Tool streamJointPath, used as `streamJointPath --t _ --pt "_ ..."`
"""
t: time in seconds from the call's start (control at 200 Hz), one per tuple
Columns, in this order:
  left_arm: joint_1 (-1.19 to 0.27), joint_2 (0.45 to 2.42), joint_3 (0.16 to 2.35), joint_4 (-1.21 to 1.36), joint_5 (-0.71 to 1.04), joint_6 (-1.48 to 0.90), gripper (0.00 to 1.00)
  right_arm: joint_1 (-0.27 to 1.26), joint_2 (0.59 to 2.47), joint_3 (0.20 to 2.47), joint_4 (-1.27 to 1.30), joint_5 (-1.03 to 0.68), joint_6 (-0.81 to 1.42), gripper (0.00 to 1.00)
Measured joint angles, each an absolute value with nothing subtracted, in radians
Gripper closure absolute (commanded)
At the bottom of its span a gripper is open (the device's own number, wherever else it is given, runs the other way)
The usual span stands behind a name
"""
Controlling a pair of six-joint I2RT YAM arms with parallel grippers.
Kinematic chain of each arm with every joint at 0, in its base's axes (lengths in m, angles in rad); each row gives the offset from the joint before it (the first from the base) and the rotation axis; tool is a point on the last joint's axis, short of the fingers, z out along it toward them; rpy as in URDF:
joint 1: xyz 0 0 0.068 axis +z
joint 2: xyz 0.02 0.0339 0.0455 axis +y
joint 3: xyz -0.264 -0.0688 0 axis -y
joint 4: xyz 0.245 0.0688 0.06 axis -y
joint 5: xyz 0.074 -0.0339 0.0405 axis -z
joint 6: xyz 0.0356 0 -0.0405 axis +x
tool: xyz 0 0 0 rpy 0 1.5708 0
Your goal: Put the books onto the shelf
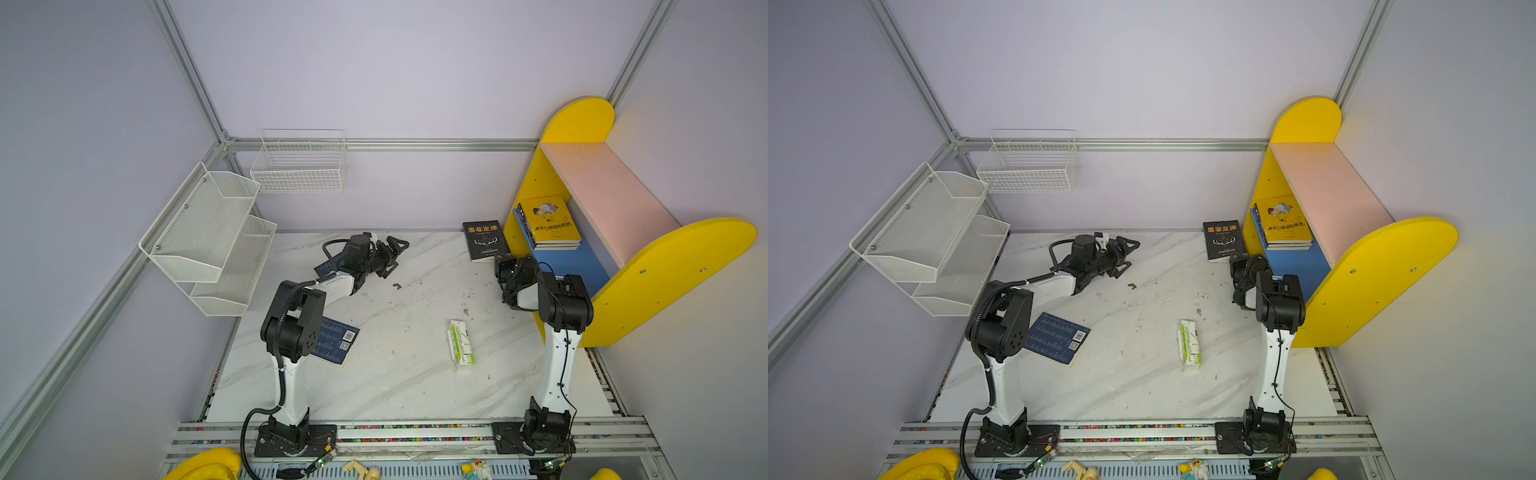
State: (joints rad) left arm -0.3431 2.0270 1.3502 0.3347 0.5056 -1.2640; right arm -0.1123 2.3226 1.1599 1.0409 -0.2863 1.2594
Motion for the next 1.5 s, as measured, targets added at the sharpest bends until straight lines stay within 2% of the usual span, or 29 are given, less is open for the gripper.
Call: streamJointPath --t 0.125,0.16,0.195,0.225,0.265,0.335,0.39,0.54,0.635,0.745,0.995,1.195,1.37,1.5 --pt "-0.343 2.028 1.350 0.335 0.506 -1.266 0.00 -0.113 2.334 1.182 1.051 -0.311 1.283 0.71" --pt "-0.343 2.029 1.350 0.335 0.506 -1.269 0.00 -0.113 2.334 1.193 1.045 -0.315 1.287 0.62" --pt "-0.343 2.031 1.350 0.335 0.506 -1.272 0.00 -0.113 2.334 1.204 1.029 -0.318 1.285 0.47" --pt "-0.343 2.032 1.350 0.335 0.506 -1.272 0.01 -0.113 2.334 1.216 1.007 -0.319 1.277 0.41" --pt "-0.343 2.033 1.350 0.335 0.506 -1.273 0.00 -0.112 2.334 1.234 0.976 -0.319 1.263 0.37" --pt "-0.343 2.035 1.351 0.335 0.507 -1.275 0.00 -0.109 2.333 1.254 0.929 -0.323 1.232 0.36" --pt "-0.343 2.038 1.351 0.336 0.508 -1.279 0.00 -0.109 2.333 1.262 0.914 -0.326 1.215 0.43" --pt "-0.343 2.047 1.351 0.335 0.510 -1.289 0.00 -0.106 2.333 1.264 0.886 -0.330 1.190 0.75" --pt "-0.343 2.049 1.351 0.336 0.510 -1.291 0.00 -0.105 2.333 1.266 0.886 -0.330 1.190 0.85" --pt "-0.343 2.049 1.351 0.336 0.510 -1.295 0.00 -0.104 2.333 1.268 0.883 -0.332 1.192 0.91" --pt "-0.343 2.049 1.351 0.336 0.515 -1.298 0.00 -0.105 2.312 1.250 0.865 -0.353 1.194 0.97" --pt "-0.346 2.089 1.360 0.350 0.563 -1.298 0.00 -0.081 2.170 1.119 0.828 -0.449 1.195 1.00" --pt "-0.363 2.185 1.421 0.340 0.605 -1.302 0.00 -0.004 2.039 1.034 0.822 -0.545 1.197 1.00" --pt "-0.387 2.253 1.488 0.327 0.633 -1.317 0.00 0.077 2.023 1.018 0.819 -0.594 1.200 1.00"
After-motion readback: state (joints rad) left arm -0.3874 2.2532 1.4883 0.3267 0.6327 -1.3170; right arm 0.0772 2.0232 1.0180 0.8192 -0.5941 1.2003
